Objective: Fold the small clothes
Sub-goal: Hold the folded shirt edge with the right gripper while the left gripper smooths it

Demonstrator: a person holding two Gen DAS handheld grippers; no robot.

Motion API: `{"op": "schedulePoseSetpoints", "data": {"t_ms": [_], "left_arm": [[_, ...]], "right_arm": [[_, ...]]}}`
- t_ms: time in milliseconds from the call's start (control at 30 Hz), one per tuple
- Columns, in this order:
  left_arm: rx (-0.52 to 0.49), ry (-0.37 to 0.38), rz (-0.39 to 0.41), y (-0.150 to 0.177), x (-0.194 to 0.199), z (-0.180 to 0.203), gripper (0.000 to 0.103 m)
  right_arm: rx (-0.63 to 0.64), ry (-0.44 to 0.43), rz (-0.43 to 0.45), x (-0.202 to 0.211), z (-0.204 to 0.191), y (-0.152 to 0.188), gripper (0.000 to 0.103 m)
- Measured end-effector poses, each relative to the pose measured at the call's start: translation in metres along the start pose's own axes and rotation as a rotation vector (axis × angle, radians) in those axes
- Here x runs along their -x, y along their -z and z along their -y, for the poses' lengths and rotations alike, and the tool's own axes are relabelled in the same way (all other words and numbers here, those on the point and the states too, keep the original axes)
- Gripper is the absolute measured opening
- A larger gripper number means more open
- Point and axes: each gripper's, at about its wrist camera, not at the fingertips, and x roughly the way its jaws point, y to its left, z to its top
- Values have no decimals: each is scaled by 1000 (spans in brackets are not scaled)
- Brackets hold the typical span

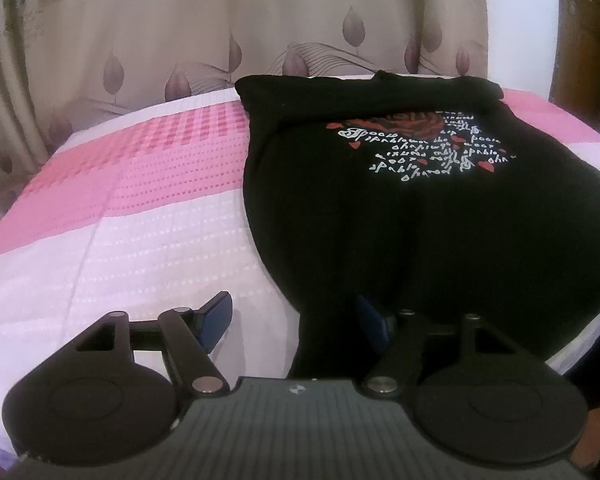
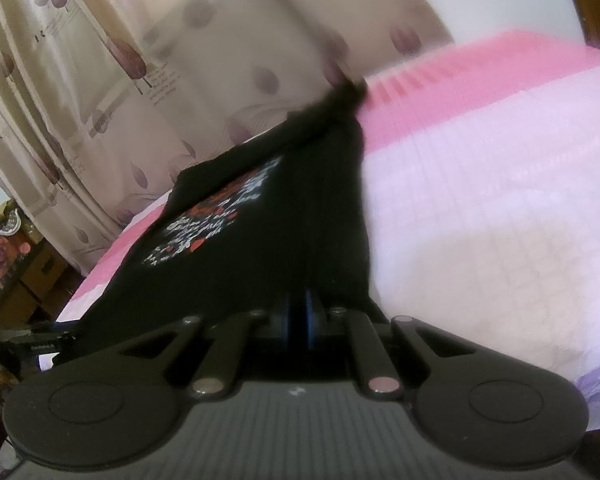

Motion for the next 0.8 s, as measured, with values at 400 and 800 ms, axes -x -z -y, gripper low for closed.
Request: {"op": "schedulePoseSetpoints", "data": {"t_ms": [400, 800], "left_arm": [[-49, -33, 10, 0, 0, 5, 74], [-68, -42, 13, 0, 0, 5, 76]], "right_arm": [[-2, -9, -20, -2, 2, -2, 8], [75, 28, -16, -3, -9, 1, 8]]}}
